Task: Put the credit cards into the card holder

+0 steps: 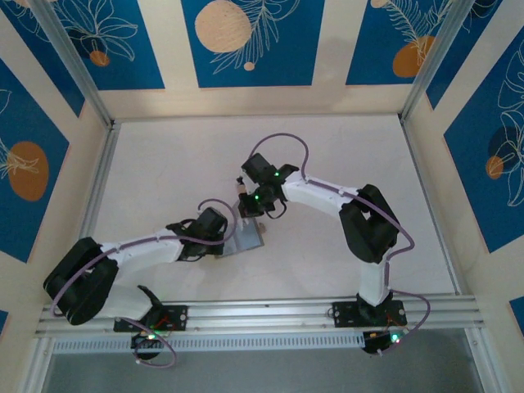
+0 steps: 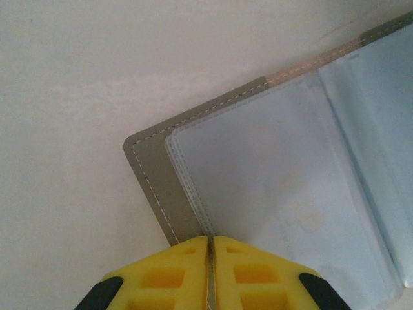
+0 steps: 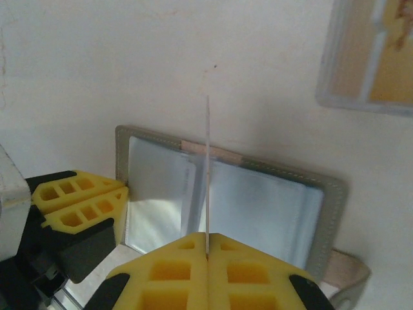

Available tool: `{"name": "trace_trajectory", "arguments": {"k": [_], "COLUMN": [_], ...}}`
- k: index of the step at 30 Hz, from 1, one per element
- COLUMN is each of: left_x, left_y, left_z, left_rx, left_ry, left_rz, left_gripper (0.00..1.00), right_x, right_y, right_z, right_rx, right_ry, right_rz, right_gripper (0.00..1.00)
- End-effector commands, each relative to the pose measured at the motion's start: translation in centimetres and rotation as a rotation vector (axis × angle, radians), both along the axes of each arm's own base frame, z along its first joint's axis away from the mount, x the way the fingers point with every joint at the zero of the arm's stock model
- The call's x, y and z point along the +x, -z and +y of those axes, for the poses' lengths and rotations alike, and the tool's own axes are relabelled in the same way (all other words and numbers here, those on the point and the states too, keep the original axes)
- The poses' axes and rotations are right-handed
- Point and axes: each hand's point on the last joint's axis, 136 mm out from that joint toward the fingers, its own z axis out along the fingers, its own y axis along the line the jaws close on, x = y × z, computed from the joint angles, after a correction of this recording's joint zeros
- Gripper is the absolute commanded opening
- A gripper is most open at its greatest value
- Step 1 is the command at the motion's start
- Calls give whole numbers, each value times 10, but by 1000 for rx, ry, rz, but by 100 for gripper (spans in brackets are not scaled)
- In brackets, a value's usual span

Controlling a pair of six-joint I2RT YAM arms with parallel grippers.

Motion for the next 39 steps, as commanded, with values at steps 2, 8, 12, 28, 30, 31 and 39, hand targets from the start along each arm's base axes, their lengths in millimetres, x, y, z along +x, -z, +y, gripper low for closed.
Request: {"name": "trace_trajectory", "arguments": {"k": [2, 8, 12, 28, 30, 31, 39], "left_x": [-2, -10, -12, -13, -13, -13, -12], "left_y": [3, 7, 9, 11, 11, 10, 10], "left_z": [9, 12, 13, 14, 15, 14, 13], "left_rx": [37, 29, 36, 47, 47, 44, 42], "left_ry": [0, -2, -1, -3, -5, -5, -6], "left_rz": [7, 34, 43, 54, 54, 52, 51], "left_gripper": [9, 7, 6, 6, 6, 6, 6], "right_x": [-10, -10, -9, -8, -8, -9, -15], "right_y": [-12, 4, 13, 12, 10, 8, 14], "right_z": [20, 21, 22, 8, 5, 5, 15], "right_rx": [126, 136, 155, 133, 120, 115, 146], "right_ry": [-15, 0, 15, 87, 94, 92, 65], "right_rz": [10, 0, -4, -50, -69, -77, -50], "right_gripper": [0, 0, 0, 0, 0, 0, 0]}}
